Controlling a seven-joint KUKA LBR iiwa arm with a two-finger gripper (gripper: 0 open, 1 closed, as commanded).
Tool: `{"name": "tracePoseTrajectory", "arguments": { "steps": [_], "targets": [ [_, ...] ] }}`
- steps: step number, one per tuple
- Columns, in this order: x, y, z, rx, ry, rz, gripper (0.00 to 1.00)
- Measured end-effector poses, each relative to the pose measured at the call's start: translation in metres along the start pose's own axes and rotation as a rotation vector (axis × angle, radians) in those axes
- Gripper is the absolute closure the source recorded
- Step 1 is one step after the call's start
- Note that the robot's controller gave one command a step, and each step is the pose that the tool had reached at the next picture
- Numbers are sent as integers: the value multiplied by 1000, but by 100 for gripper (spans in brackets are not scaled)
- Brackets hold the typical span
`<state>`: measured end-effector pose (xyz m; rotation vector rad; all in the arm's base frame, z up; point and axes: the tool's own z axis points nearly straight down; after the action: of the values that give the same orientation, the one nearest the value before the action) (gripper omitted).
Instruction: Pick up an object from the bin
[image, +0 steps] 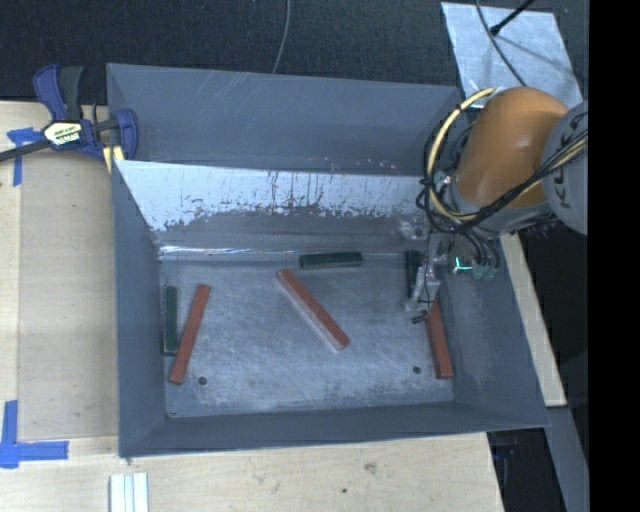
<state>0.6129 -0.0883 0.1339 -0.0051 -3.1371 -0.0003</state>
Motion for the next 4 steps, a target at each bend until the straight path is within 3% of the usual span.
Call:
{"name": "tracePoseTrajectory", "arguments": {
  "steps": [1,2,3,4],
  "targets": [
    [-2,0,-5,1,-8,-2,0],
    [11,77,41,0,-9,71,0],
    [8,111,19,-1,-6,93,0],
    [25,119,26,-1,-8,175,0]
  ]
}}
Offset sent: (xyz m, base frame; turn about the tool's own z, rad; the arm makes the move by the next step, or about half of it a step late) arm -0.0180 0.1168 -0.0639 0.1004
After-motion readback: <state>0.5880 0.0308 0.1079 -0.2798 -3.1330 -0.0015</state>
